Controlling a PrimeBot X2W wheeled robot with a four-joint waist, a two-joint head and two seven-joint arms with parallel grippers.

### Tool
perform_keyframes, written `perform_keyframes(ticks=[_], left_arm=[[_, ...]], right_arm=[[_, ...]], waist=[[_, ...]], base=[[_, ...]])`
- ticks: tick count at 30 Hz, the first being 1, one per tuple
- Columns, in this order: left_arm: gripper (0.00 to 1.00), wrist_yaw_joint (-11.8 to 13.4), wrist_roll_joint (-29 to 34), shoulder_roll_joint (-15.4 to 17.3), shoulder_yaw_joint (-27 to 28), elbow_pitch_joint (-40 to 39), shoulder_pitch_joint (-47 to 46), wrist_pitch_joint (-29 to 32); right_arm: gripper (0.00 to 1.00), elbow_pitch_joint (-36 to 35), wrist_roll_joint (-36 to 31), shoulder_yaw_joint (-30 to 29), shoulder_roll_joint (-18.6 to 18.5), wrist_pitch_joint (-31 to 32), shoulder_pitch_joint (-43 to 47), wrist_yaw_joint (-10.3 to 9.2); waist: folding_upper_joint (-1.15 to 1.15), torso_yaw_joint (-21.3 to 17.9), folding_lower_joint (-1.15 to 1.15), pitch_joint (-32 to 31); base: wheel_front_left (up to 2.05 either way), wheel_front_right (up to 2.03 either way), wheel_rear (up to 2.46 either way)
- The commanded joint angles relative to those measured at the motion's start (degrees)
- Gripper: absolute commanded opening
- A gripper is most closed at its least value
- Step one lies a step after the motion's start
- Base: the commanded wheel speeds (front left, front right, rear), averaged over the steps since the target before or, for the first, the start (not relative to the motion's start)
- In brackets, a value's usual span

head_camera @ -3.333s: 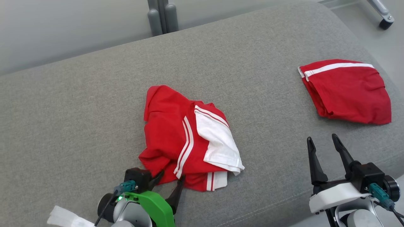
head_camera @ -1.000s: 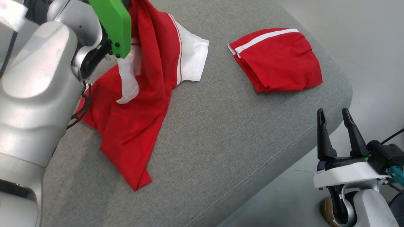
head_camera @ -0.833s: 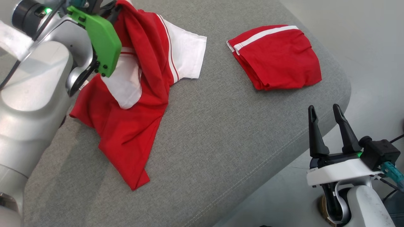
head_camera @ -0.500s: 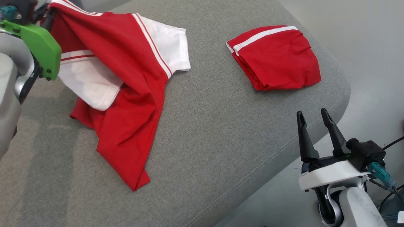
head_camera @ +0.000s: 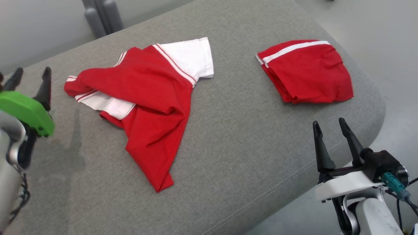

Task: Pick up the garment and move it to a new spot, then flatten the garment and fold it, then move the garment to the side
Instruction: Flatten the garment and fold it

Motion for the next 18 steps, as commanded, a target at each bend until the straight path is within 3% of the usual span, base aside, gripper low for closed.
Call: perform_keyframes(ticks=[1, 7, 13, 18], left_arm=[[1.00, 2.0, -3.0, -0.3, 1.8, -4.3, 6.1, -2.6], [1.00, 9.1, -8.8, -3.1, 3.8, -22.2, 23.7, -6.4], [1.00, 12.5, -11.5, -7.0, -0.6, -33.1, 34.7, -3.8], [1.00, 13.4, -12.2, -11.3, -4.7, -35.5, 37.2, -1.0]], right_arm=[[1.00, -0.8, -1.3, -1.4, -0.1, -0.2, 0.8, 0.00], [1.00, -2.1, -4.9, -6.0, -0.1, -0.2, 1.8, 0.00], [1.00, -2.2, -6.5, -6.7, -0.1, -0.2, 1.7, 0.00], [1.00, -2.3, -7.0, -5.9, -0.1, -0.2, 0.5, 0.00]], waist=[[0.00, 5.2, 0.00, -0.8], [0.00, 12.1, 0.00, -1.7], [0.00, 15.7, 0.00, -1.9], [0.00, 17.5, 0.00, -1.2]], base=[[0.00, 0.00, 0.00], [0.00, 0.00, 0.00], [0.00, 0.00, 0.00], [0.00, 0.00, 0.00]])
